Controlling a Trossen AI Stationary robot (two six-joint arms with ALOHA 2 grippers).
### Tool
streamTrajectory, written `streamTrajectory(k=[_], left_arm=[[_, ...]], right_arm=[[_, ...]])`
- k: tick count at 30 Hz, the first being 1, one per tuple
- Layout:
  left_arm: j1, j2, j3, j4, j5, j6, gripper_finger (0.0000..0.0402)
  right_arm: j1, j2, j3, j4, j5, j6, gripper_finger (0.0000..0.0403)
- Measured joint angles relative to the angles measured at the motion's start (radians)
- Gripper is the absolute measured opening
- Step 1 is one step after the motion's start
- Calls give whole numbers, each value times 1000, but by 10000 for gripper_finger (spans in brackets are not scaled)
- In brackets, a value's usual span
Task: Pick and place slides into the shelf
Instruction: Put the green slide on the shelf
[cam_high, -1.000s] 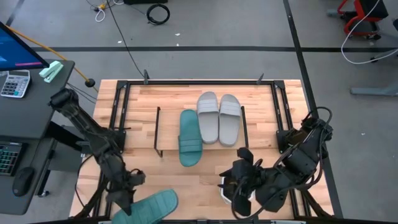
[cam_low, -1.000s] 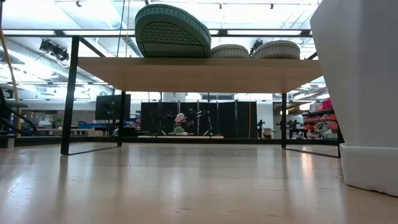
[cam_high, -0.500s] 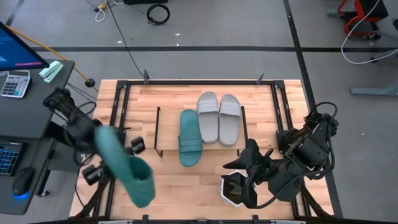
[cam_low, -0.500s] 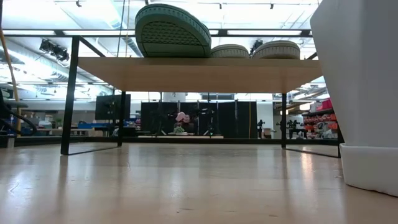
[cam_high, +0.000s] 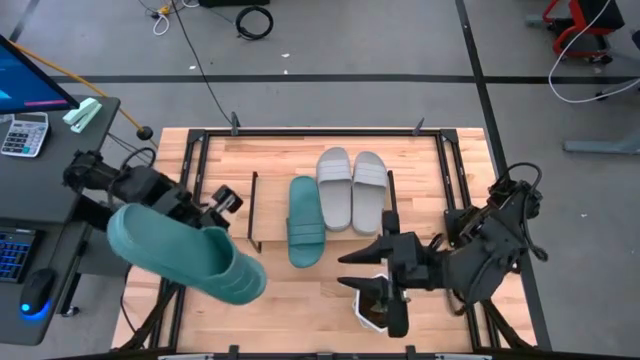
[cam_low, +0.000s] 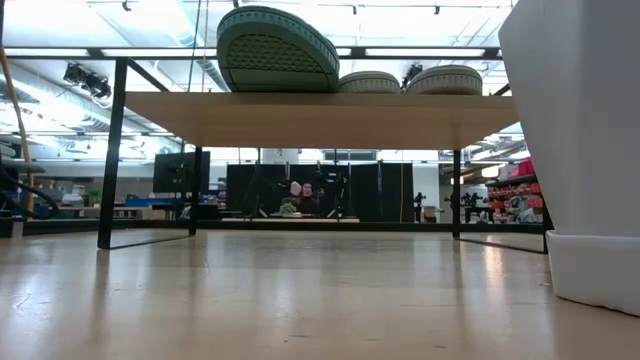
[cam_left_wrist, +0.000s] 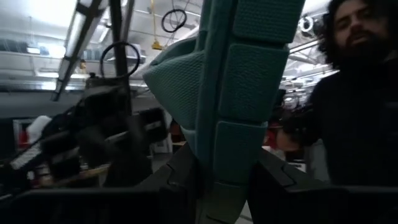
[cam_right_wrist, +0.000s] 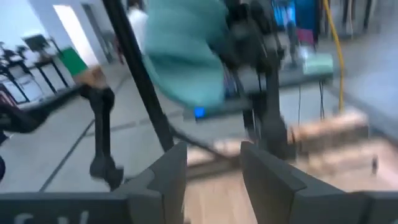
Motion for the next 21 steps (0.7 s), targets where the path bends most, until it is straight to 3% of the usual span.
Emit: streamTrajectory(k=[6,10,13,16,21], left_arm=[[108,6,0,23,97,-33,98],[158,14,0,142,213,-87,98],[196,40,0,320,374,-201,97],[217,77,0,481,466,-356,97],[220,169,0,505,490,-634,97]], right_arm=[[-20,-1,0,101,0,-206,172],[-31,4,0,97,-6,-289,185],[-48,5,0,99,-6,-364,196],[-70,5,0,121,-5,-437,207],[-109,4,0,182,-29,-548,221]])
